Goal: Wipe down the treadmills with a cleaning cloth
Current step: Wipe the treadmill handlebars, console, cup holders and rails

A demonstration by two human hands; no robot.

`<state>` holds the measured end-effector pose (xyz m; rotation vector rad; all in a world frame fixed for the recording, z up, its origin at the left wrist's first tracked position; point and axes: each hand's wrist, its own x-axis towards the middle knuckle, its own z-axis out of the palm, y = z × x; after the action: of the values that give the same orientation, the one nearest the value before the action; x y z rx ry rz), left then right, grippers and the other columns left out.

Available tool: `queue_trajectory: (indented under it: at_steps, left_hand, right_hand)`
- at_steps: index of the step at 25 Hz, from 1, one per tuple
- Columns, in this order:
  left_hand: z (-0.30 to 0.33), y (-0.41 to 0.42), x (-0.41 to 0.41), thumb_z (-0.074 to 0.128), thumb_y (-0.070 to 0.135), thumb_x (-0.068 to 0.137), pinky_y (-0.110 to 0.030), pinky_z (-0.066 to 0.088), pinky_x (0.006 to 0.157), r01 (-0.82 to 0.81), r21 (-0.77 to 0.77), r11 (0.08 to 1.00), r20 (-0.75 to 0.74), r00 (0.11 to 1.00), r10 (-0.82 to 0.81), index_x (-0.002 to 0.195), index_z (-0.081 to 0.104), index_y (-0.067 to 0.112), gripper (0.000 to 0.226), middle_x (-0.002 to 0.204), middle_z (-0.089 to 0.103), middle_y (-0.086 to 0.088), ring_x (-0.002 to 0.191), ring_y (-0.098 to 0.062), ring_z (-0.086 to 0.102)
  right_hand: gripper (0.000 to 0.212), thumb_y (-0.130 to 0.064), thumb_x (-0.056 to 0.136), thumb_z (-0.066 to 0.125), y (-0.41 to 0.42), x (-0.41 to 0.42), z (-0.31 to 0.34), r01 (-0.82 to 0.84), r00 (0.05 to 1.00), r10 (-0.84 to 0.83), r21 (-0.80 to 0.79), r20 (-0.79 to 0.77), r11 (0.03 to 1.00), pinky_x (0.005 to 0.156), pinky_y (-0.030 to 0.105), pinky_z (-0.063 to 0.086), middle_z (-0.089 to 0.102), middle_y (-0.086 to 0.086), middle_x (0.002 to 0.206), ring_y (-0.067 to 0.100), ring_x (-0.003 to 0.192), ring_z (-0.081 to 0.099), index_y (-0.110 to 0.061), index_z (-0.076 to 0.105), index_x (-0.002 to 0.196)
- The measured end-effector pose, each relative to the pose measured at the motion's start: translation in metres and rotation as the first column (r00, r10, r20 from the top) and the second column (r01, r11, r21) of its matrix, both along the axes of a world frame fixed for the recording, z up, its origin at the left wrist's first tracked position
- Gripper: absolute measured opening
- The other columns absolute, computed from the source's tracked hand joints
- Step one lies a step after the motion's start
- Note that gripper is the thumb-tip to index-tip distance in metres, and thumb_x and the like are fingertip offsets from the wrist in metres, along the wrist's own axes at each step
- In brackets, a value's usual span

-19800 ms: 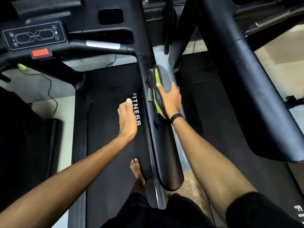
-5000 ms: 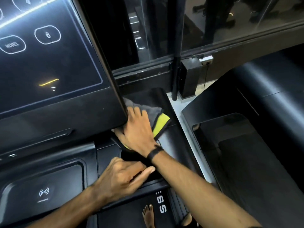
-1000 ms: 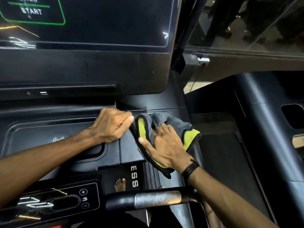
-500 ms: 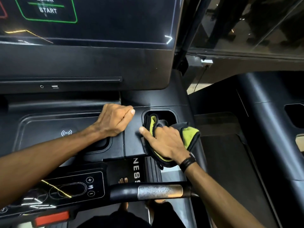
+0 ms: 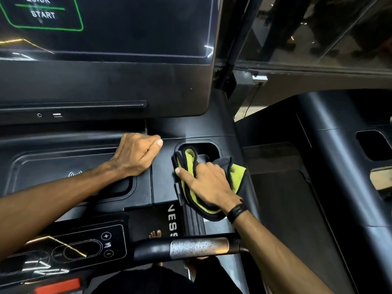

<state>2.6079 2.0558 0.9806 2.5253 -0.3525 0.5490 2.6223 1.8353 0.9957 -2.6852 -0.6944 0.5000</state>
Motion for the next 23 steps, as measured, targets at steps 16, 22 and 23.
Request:
queue_trajectory:
  at_steps: [16,22,23]
  left_hand:
    - [0.0,0.002,-0.001,0.034,0.025,0.099,-0.038,0.036,0.042,-0.021,-0.013,1.0,0.029,0.999,0.021,0.06,0.053,0.005,0.048,0.048,0.047,-0.003,0.041,-0.024,0.046]
    - [-0.001,0.002,-0.001,0.035,0.024,0.099,-0.035,0.032,0.041,-0.032,-0.042,0.999,0.037,0.999,0.033,0.059,0.049,0.007,0.046,0.048,0.043,0.001,0.04,-0.02,0.041]
    - [0.0,0.002,-0.001,0.035,0.024,0.099,-0.033,0.031,0.042,-0.033,-0.05,0.998,0.048,0.998,0.036,0.059,0.049,0.007,0.045,0.048,0.041,0.003,0.04,-0.019,0.039]
  right_hand:
    - [0.09,-0.084,0.087,0.004,0.019,0.011,-0.011,-0.056,0.992,0.085,-0.271,0.095,0.961,0.069,0.04,0.035,0.072,0.017,0.091,0.035,0.089,0.066,-0.014,0.055,0.062]
    - [0.069,-0.068,0.097,0.028,0.003,-0.018,-0.012,0.189,0.945,-0.175,-0.024,0.277,0.982,0.063,0.037,0.026,0.059,0.018,0.064,0.037,0.063,0.053,-0.017,0.033,0.051]
    - [0.068,-0.07,0.095,0.028,0.008,-0.022,-0.009,0.252,0.935,-0.256,0.047,0.247,0.967,0.064,0.037,0.026,0.054,0.015,0.059,0.034,0.06,0.046,-0.017,0.03,0.051]
